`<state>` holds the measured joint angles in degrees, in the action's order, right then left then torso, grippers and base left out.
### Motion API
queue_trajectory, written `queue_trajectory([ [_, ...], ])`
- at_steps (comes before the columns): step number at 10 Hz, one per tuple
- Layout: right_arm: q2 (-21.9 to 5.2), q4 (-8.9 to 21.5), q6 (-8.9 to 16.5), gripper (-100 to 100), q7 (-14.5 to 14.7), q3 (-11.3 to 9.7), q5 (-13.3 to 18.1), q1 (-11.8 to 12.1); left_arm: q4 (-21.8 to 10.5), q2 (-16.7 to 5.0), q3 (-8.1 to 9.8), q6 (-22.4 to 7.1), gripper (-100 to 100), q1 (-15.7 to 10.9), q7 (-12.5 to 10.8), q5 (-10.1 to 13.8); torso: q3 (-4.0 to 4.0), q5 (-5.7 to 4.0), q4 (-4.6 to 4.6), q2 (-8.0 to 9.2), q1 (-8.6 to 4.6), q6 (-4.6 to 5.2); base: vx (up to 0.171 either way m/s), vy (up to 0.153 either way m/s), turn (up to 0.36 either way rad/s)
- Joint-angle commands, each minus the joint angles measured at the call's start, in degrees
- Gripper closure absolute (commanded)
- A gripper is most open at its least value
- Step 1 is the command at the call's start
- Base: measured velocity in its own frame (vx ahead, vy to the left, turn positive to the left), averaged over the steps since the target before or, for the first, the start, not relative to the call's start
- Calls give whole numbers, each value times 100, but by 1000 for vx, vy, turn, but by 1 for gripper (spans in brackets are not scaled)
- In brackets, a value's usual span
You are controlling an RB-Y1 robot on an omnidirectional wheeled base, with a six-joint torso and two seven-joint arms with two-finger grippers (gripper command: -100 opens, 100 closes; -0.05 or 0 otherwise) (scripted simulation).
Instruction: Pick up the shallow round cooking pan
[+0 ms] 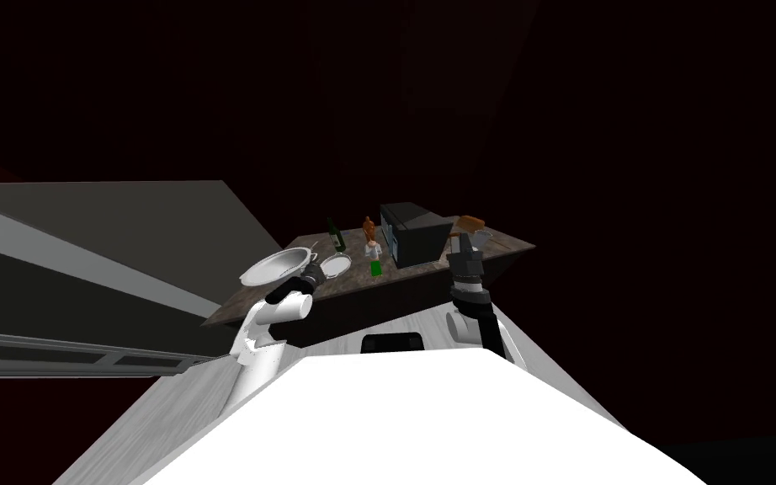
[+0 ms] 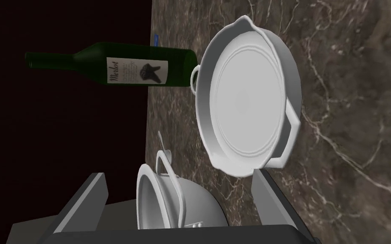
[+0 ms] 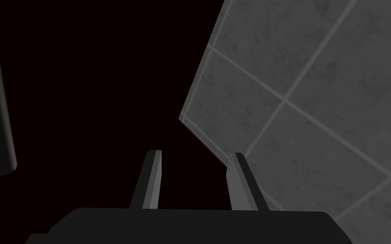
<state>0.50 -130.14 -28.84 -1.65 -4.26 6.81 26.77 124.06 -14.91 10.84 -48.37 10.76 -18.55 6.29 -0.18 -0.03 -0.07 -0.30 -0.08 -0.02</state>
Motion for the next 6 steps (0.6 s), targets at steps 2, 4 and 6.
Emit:
queue_trajectory([
  [2,0,0,0,0,0,0,0,0,-156,62,112,-433,-100,-161,122,91,0,1,0,0,6,0,85,-26,31],
  [4,0,0,0,0,0,0,0,0,-224,92,156,-693,-100,-214,172,129,3,0,1,5,1,0,64,-31,19],
  [6,0,0,0,0,0,0,0,0,-365,149,225,-1030,-100,-287,257,195,3,1,1,4,2,0,82,-38,29],
])
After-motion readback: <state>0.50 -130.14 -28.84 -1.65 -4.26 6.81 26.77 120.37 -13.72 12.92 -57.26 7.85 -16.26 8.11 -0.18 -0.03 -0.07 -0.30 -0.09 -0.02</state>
